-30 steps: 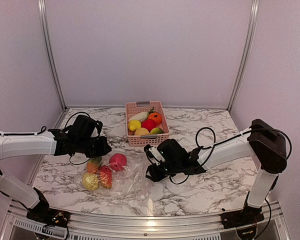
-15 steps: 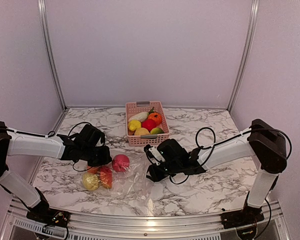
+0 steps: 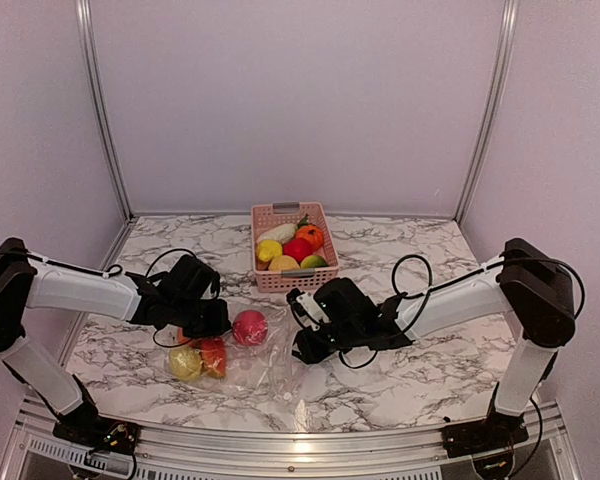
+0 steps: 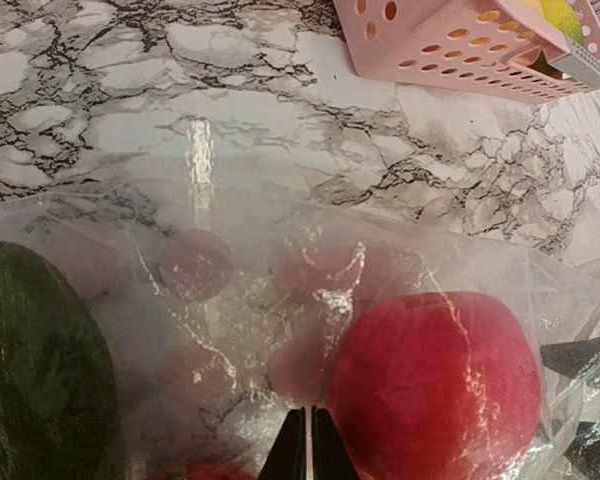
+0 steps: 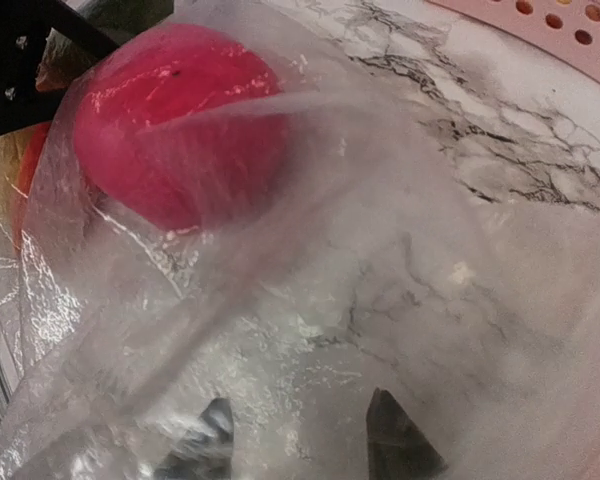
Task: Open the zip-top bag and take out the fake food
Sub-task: Adjust the fake fruit in the zipper food storage bag, then pick up the fake fruit from the zipper food storage bag.
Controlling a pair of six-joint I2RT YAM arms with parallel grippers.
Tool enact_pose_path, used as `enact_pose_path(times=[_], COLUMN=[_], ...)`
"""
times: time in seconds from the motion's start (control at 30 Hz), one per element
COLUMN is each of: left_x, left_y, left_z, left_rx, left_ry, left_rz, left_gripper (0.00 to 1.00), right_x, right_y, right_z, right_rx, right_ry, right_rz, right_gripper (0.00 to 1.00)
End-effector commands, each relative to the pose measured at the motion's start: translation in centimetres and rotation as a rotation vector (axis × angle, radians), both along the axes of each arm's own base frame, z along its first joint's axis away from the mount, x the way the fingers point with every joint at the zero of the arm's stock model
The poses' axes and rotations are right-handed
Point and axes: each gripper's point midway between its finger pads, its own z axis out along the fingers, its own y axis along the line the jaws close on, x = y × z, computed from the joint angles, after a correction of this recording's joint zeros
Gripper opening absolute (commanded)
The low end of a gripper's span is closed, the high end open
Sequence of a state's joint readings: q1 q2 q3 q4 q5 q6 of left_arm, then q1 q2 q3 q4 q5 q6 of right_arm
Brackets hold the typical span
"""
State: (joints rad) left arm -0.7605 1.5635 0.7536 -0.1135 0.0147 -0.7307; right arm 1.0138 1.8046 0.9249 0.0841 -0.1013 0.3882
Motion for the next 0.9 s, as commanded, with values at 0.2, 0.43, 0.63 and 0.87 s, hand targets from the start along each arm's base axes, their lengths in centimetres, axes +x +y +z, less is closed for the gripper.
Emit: enact_pose_path(times=[0.2, 0.43, 0.63, 0.87], left_x=[0.8, 0.7, 0.4, 0.0], left_y=[0.1, -1.3, -2.2, -2.7], left_z=[6.9, 6.5, 4.6, 2.1], left_rx=[-0.028, -0.063, -0.084, -0.091], left_ry=[-0.129, -0.109, -0.081, -0.032], left_rz=[-0.006, -0.011, -0.007, -0.019], left_gripper=[0.04, 0.04, 0.04, 0.04], right_x=[0.0, 0.0, -0.1, -0.5], right_y=[1.6, 2.3, 2.9, 3.5], right_z=[3.0, 3.7, 4.4, 4.8], right_rx=[0.057, 0.076, 0.095, 0.110], right_ry=[-0.113, -0.139, -0.162, -0.191], right_rz=[0.048, 0.054, 0.064, 0.089], right_gripper=[0.45, 0.44, 0.43, 0.43])
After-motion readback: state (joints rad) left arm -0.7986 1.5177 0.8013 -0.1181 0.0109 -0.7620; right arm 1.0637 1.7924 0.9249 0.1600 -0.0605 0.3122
